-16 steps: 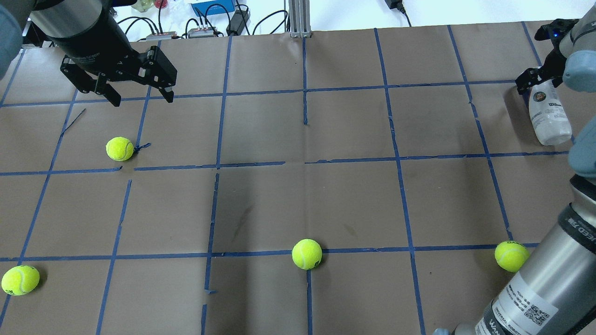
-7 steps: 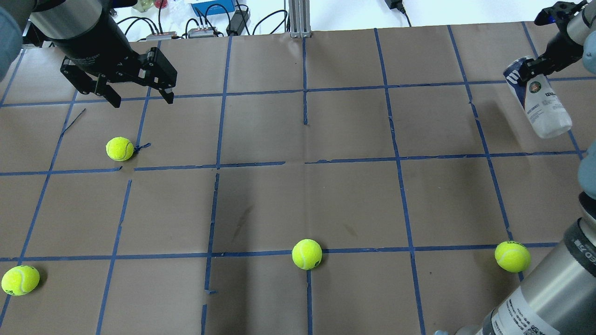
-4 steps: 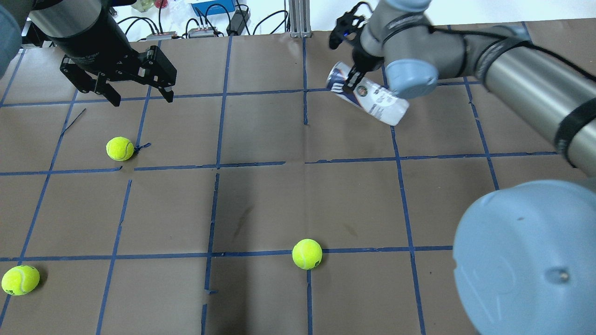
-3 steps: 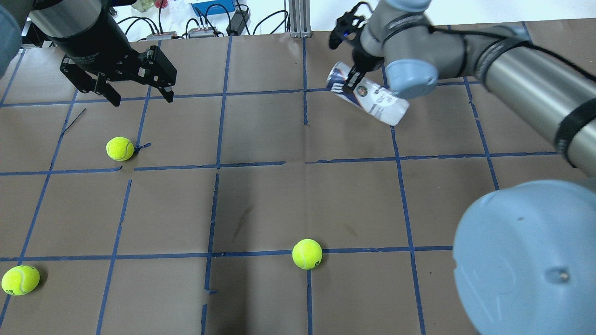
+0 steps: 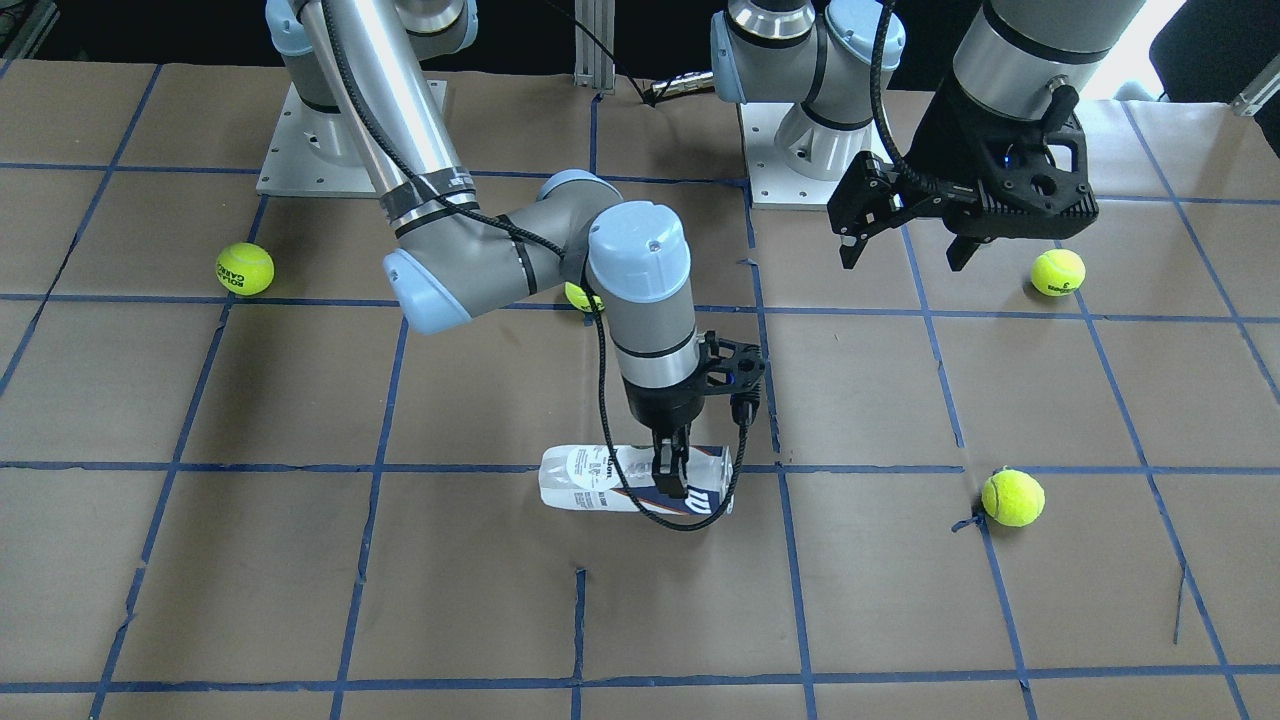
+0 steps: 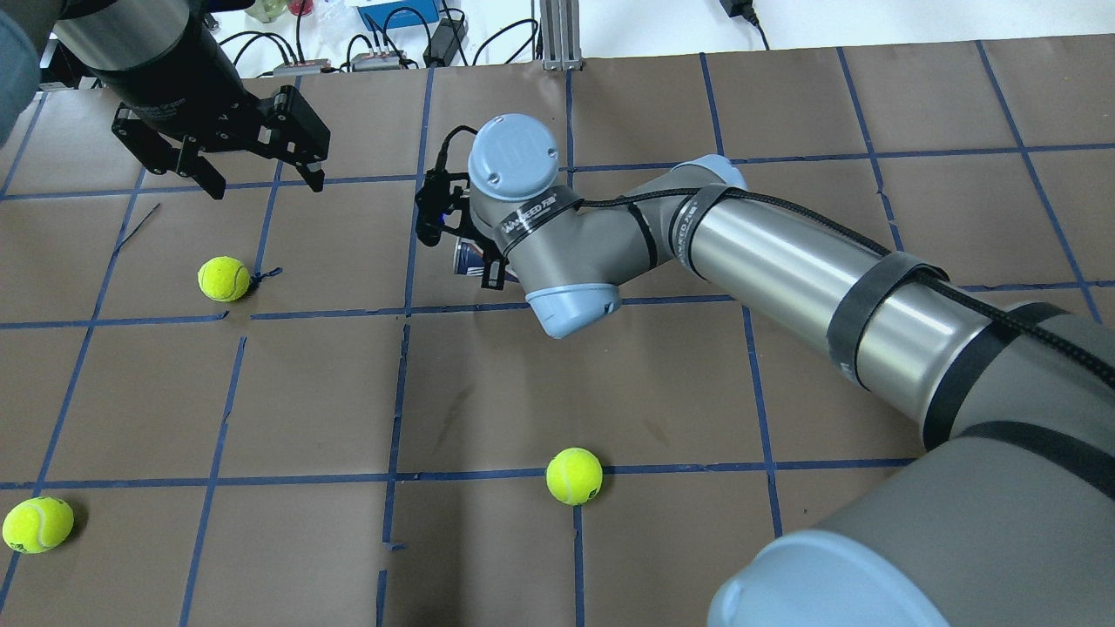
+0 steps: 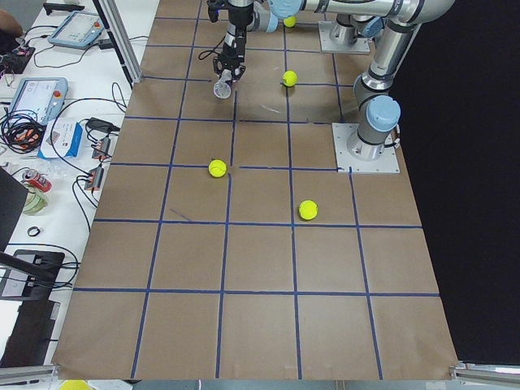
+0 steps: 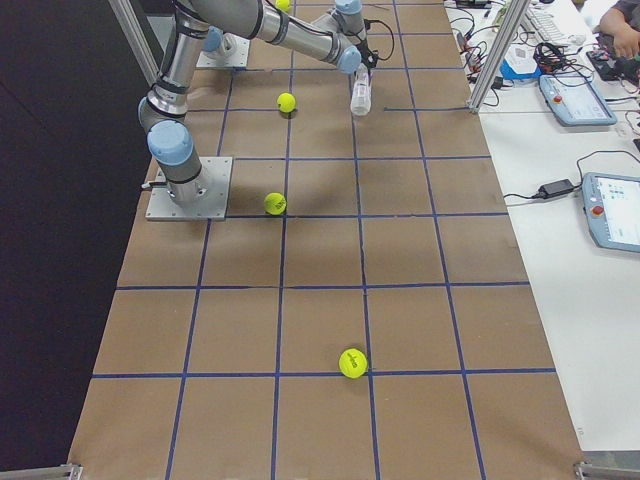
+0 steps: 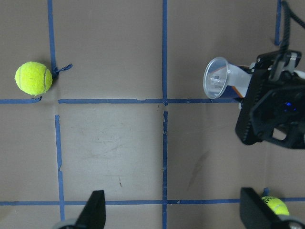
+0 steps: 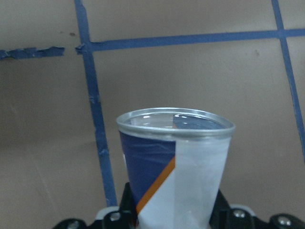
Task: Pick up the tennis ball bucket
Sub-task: 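Carry the can with the right gripper toward the table center and lower it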
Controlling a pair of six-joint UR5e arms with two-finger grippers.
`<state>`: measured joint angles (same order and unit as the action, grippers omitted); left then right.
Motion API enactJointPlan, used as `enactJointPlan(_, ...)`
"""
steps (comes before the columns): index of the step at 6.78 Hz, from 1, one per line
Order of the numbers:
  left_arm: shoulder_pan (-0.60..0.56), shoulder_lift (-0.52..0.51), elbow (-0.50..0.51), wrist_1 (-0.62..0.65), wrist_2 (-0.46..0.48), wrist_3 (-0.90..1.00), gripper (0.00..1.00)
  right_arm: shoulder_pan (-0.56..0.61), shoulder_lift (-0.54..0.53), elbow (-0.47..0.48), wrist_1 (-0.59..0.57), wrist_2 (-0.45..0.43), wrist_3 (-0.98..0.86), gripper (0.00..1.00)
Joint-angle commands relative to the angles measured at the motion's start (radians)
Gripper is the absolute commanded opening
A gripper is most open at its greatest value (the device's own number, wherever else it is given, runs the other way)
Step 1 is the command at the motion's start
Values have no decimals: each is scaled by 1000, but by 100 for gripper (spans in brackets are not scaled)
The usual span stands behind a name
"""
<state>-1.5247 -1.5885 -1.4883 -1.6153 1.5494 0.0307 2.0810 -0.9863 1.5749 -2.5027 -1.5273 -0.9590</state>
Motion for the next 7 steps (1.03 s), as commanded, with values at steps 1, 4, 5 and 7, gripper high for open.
enactJointPlan(1,0,-1,0,0,0,0,100,59,-3,4,-16,-16,-17,69)
enactJointPlan(4,1,-1,6,0,-2,0,100,-33,-57,2,-12,-19,44,100)
enactJointPlan(5,1,-1,8,0,-2,0,100,-112,-108,10,11,-8,74,100)
enactJointPlan(7,3,-20,23,2,-2,21,100,-250,-251,5,263,45,77,100)
